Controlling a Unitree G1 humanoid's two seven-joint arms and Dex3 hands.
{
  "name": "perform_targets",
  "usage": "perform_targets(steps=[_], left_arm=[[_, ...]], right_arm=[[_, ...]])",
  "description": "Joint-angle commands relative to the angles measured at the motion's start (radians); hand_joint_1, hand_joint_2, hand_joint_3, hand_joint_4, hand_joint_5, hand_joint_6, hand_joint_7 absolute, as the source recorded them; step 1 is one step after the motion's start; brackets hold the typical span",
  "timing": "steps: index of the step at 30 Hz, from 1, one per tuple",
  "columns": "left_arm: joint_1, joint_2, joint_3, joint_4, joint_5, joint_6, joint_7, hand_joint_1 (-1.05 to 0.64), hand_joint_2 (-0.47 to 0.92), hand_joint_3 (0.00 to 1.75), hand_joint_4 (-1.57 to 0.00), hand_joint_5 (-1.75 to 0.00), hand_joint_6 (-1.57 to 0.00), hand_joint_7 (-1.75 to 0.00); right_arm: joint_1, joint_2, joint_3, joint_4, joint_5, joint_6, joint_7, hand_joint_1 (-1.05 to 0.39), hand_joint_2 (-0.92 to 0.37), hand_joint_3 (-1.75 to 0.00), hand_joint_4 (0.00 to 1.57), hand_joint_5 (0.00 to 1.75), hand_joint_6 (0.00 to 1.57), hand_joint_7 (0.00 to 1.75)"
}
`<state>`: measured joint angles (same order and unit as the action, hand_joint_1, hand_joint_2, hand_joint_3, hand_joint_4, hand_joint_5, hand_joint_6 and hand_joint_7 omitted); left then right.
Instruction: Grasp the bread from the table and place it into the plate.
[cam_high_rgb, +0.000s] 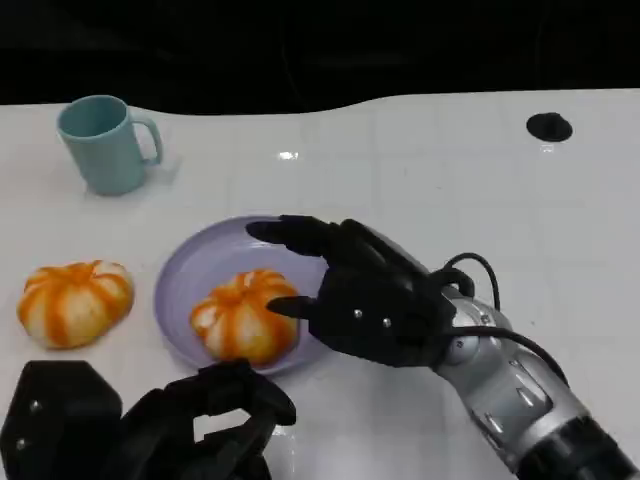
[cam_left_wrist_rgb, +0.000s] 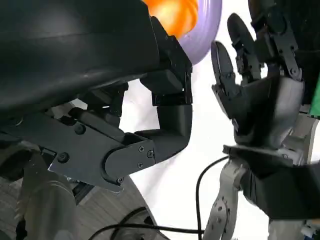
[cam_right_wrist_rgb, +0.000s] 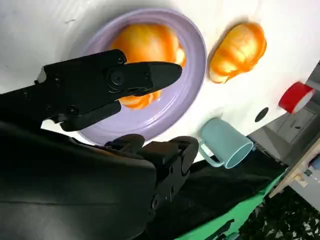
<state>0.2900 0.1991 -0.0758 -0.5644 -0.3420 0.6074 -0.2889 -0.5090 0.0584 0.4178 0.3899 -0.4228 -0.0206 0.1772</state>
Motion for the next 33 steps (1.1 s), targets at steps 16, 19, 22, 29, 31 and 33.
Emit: perform_targets(steps=[16,19,22,29,31,33], left_arm=[[-0.009,0.01,0.014,0.01,0.001,0.0,0.007,-0.34,0.76,0.87,-0.65,-1.75,-0.6,-1.49],[-0.009,0.012,0.015,0.013,0.0,-0.006,0.002,-0.34,0.79,0.81,-0.65,-1.75,-0.59,-1.49],[-0.009,0.012,0.013,0.009,0.003,0.0,0.007,-0.35,0.8,0.79,-0.66,-1.75,-0.6,-1.48],[-0.007,0.017,0.012,0.005,0.006,-0.002,0.003,-0.35,0.81,0.76,-0.65,-1.75,-0.59,-1.47],[-0.006,0.017,0.015,0.007,0.001,-0.004,-0.001,-0.36,0.81,0.76,-0.65,-1.75,-0.59,-1.47],[-0.006,0.015,0.017,0.008,-0.004,-0.002,-0.002,-0.36,0.81,0.76,-0.66,-1.75,-0.6,-1.47]], right_arm=[[0.435,-0.146,-0.125,-0.561,0.226,-0.039,0.068,-0.37,-0.92,-0.18,0.28,1.02,0.64,0.14],[0.496,-0.165,-0.149,-0.604,0.267,-0.07,0.072,-0.32,-0.92,-0.19,0.33,1.13,0.7,0.2],[0.559,-0.169,-0.181,-0.64,0.332,-0.096,0.08,-0.24,-0.88,-0.26,0.42,1.26,0.59,0.66],[0.667,-0.218,-0.258,-0.693,0.377,-0.167,0.084,-0.04,-0.46,-1.21,0.56,1.52,0.64,1.2],[0.689,-0.236,-0.275,-0.707,0.373,-0.177,0.087,-0.03,-0.42,-1.3,0.58,1.57,0.66,1.27],[0.707,-0.25,-0.287,-0.716,0.369,-0.186,0.087,-0.01,-0.38,-1.38,0.64,1.61,0.71,1.33]])
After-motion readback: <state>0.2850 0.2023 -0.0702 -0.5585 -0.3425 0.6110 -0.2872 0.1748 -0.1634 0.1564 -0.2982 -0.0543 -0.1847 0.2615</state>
